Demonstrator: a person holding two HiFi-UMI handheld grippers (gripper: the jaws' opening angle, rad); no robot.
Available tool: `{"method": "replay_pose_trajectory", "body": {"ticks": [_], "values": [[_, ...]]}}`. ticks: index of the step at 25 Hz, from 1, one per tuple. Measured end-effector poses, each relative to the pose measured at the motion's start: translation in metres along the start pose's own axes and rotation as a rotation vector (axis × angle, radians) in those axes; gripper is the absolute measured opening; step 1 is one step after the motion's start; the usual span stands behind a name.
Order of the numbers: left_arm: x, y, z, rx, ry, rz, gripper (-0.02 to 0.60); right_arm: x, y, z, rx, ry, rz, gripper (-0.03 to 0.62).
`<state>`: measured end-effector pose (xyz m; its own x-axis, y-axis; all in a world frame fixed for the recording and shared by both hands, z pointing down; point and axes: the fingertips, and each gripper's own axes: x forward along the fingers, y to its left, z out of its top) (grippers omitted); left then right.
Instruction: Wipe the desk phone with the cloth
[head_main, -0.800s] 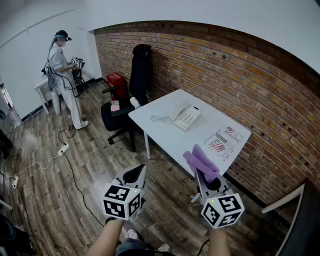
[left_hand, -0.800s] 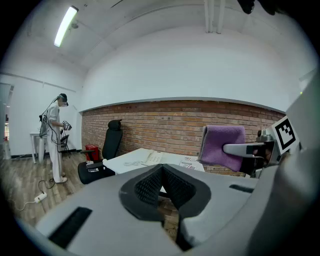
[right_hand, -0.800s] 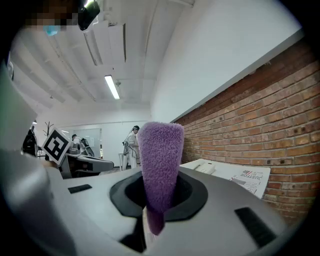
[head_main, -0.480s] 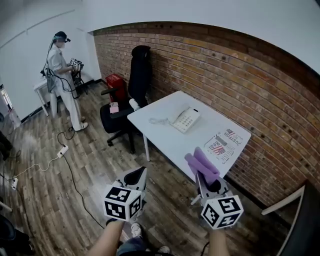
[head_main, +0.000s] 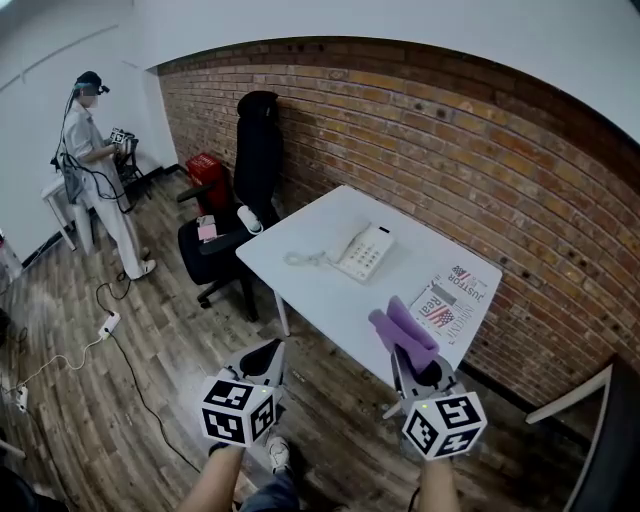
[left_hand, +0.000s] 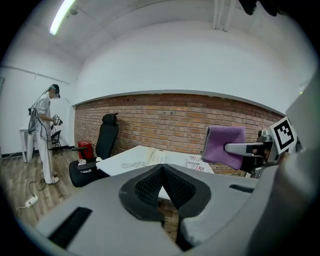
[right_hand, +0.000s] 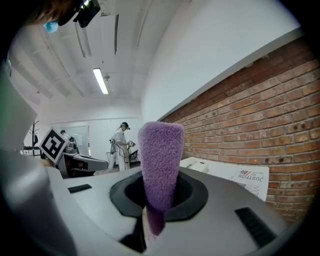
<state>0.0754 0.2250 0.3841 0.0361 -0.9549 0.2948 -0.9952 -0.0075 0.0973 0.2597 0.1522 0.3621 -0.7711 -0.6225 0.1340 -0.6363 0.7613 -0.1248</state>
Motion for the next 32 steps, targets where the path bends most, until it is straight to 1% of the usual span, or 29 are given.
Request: {"method": "replay_pose_trajectory", "body": {"ticks": [6, 13, 17, 21, 26, 32], "values": [[0.057, 0.059, 0.022, 0.016, 0.019, -0.077, 0.005, 0.072, 0.002, 0.006, 0.016, 0.010, -0.070, 0.044], [0.111, 0.113, 0.044, 0.002, 0.028, -0.181, 0.005, 0.137, 0.010, 0.014, 0.013, 0.041, -0.159, 0.044], [0.131, 0.130, 0.052, -0.001, 0.035, -0.236, 0.005, 0.160, 0.011, 0.023, 0.015, 0.042, -0.204, 0.044], [0.145, 0.141, 0.056, 0.004, 0.044, -0.274, 0.005, 0.177, 0.012, 0.029, 0.014, 0.042, -0.235, 0.044], [0.161, 0.155, 0.060, 0.003, 0.043, -0.292, 0.005, 0.195, 0.008, 0.032, 0.008, 0.037, -0.255, 0.044], [0.181, 0.158, 0.063, 0.027, 0.050, -0.312, 0.005, 0.211, -0.011, 0.033, 0.012, 0.027, -0.282, 0.044]]}}
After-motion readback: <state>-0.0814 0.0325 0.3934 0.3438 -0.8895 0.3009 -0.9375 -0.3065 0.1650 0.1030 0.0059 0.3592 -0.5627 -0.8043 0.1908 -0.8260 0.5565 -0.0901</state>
